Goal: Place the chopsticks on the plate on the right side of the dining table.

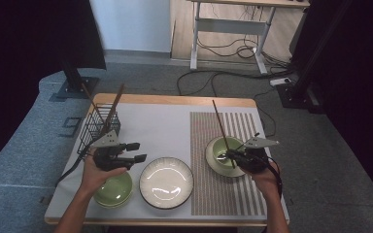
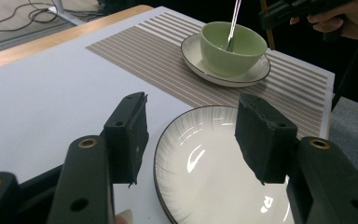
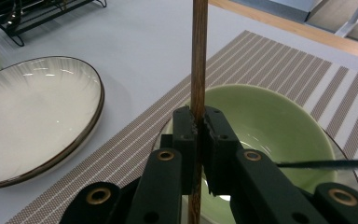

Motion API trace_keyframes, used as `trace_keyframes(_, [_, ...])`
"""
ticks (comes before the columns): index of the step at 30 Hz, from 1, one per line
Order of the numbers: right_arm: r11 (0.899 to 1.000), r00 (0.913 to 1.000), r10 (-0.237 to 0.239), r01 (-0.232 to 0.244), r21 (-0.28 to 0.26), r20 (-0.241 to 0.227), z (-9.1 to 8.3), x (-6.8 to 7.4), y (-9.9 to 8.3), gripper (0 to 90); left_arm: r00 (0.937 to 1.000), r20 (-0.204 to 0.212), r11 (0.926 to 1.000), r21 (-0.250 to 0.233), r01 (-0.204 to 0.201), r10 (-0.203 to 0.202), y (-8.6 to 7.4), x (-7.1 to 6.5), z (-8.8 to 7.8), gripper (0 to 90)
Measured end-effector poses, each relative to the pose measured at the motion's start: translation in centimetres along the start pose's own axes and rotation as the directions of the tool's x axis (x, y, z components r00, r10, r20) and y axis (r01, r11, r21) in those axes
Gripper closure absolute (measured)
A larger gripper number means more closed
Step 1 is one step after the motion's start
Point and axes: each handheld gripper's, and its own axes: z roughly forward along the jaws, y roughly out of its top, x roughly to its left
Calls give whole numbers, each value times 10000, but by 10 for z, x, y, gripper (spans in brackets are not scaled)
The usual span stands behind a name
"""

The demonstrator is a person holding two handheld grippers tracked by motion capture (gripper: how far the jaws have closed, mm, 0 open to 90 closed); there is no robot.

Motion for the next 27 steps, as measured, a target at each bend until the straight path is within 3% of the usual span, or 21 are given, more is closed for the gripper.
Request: trace_keyframes(27, [9967,9944,739,-762,278,751,-23,-30,-22,847,10000,69,9999,150,57,-58,-7,-2,3,436])
